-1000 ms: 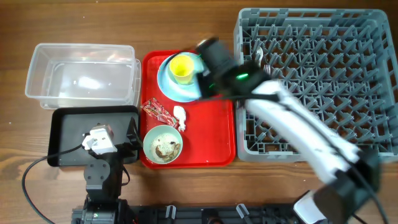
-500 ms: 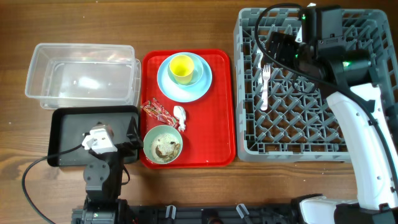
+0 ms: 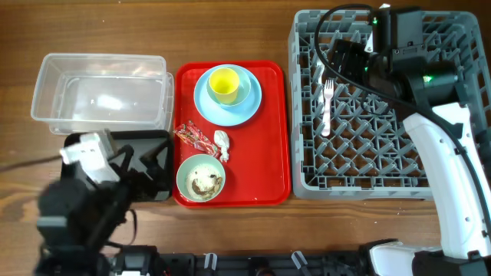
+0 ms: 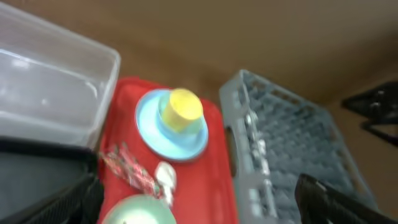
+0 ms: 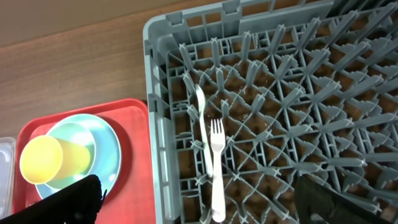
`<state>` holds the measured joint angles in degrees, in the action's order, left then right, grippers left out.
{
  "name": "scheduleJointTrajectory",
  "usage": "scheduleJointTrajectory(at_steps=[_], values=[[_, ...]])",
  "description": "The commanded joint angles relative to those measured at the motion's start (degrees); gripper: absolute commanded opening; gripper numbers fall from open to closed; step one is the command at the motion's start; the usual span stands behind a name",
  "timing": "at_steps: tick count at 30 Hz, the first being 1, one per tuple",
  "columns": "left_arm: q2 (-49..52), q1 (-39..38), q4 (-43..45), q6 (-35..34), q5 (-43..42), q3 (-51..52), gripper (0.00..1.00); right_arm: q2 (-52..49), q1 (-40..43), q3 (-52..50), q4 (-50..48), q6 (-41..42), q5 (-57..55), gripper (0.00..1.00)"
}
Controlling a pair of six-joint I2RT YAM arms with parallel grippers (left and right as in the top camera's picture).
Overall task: Sort waste into correct bins and load items into the dishwasher rack
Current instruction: 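Reach the left gripper to the green bowl rim and grasp it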
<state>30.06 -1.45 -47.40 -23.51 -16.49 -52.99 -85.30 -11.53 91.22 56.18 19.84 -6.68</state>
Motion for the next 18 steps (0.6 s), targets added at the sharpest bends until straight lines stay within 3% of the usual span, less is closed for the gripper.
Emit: scheduleJointTrajectory(at_steps=[1,4,7,8,10,11,17,18], values=[[16.7,0.0,-17.6,2.8,-3.0,-25.4,1.0,-0.6,0.0,0.3,-0.2,-0.3,-0.4,1.0],[23.5,0.0,-20.2,4.0,-3.0,-34.5,1.0,-0.6,0.0,0.3,-0.2,-0.3,-0.4,0.99],[27.1,0.0,-17.5,4.0,-2.3,-36.0,1.0,-0.6,0.0,0.3,-0.2,-0.3,-0.4,1.0],[28.2,0.0,-16.8,4.0,-0.8,-35.9,0.96,-0.6,0.0,0.3,-0.2,-0.3,-0.4,1.0],[30.4,0.0,-16.8,3.5,3.9,-35.9,0.6,-0.6,0.0,0.3,-0.2,-0.3,-0.4,1.0],[32.4,0.0,-17.3,3.5,6.6,-35.9,0.53,-0.6,0.0,0.3,-0.2,-0.3,-0.4,0.99],[46.7,0.0,-20.3,3.7,16.7,-35.9,0.62,-0.6,0.0,0.3,-0.2,-0.3,-0.4,0.99],[49.9,0.0,-19.7,3.8,18.4,-35.9,0.49,-0.6,0.0,0.3,-0.2,-0.3,-0.4,1.0]])
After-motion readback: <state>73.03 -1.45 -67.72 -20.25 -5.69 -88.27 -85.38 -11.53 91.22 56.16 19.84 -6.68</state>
